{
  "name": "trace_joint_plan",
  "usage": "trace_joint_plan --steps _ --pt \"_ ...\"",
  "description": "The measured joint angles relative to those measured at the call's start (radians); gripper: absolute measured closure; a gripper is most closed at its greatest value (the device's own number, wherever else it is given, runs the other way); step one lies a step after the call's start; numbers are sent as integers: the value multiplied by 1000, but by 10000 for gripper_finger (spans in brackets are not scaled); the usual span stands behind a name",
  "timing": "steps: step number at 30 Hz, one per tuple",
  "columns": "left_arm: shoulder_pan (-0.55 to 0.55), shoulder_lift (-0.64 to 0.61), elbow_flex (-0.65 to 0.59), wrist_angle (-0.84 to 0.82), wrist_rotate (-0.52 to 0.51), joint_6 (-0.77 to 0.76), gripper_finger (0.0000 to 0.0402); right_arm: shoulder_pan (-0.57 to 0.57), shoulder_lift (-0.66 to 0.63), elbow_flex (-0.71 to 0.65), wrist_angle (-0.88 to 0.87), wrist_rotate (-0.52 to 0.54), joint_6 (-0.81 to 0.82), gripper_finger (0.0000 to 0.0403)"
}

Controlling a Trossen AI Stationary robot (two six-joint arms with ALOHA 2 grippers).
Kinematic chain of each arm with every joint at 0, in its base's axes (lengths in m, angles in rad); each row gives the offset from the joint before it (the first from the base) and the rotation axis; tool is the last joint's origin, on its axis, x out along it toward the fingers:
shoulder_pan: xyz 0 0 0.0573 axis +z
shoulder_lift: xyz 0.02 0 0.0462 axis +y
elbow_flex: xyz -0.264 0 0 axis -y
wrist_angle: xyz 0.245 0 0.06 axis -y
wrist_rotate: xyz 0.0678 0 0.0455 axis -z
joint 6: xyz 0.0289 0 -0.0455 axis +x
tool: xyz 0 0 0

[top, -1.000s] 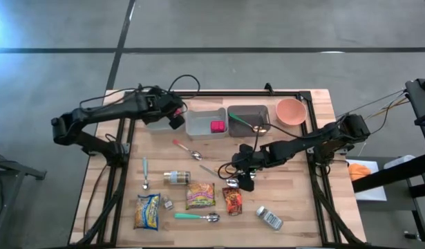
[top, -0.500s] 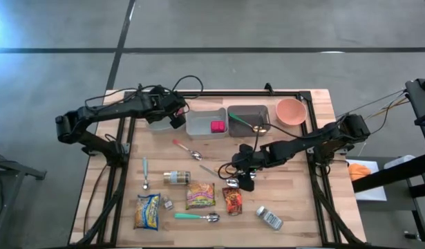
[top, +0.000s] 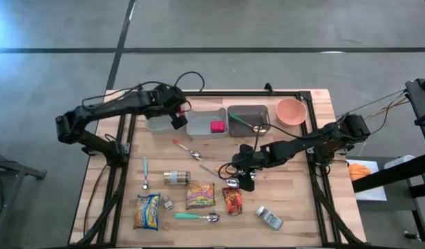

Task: Pick & Place Food Item
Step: Put the red noodle pack into the left gray bin

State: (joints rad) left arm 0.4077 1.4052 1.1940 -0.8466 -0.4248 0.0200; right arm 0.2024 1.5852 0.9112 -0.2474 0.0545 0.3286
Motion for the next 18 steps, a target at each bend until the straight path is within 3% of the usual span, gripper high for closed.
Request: trace_joint_plan --steps 6,9,18 --pt "49 -1 93 -144 76 -18 401 0 0 0 0 0 0 145" --pt "74 -2 95 -170 152 -24 401 0 0 0 0 0 0 145" --pt "133 -2 91 -197 251 -11 401 0 0 0 0 0 4 145"
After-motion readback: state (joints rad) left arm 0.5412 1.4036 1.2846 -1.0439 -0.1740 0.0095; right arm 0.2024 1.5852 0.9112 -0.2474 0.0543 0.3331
